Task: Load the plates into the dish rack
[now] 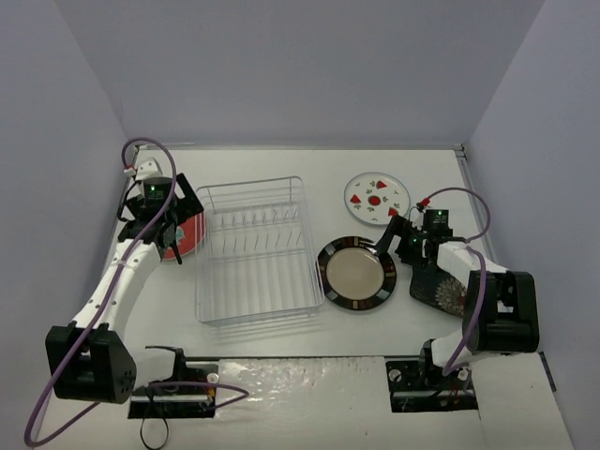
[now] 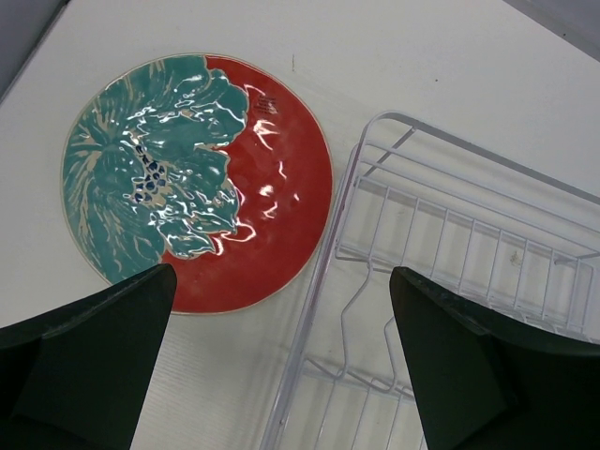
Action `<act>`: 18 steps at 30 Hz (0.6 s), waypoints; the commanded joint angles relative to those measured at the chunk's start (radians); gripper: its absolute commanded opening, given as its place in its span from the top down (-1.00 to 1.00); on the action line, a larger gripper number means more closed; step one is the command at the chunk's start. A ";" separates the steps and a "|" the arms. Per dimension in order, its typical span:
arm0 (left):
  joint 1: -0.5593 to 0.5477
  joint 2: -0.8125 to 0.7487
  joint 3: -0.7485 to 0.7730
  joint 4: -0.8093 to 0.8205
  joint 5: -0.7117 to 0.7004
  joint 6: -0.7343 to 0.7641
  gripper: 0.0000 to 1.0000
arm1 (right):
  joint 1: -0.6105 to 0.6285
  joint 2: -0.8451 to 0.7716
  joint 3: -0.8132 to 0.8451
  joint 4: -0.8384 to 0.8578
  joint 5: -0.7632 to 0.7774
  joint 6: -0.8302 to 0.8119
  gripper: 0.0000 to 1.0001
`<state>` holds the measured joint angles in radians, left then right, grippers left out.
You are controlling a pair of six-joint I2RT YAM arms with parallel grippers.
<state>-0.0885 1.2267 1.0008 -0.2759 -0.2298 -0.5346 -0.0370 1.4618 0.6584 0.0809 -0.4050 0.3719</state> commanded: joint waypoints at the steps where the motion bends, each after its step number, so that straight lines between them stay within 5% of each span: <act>1: 0.007 0.011 0.049 0.070 0.012 0.000 -0.94 | -0.017 -0.023 -0.065 0.024 -0.116 0.058 -0.94; 11: 0.007 0.050 0.073 0.052 -0.004 -0.015 -0.94 | -0.049 -0.078 -0.141 -0.008 -0.203 0.107 -0.72; 18: 0.007 0.040 0.073 0.035 -0.025 -0.023 -0.94 | -0.049 -0.055 -0.156 -0.019 -0.224 0.102 -0.35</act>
<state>-0.0883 1.2953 1.0118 -0.2657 -0.2263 -0.5361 -0.0856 1.3924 0.5268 0.1397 -0.6098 0.4718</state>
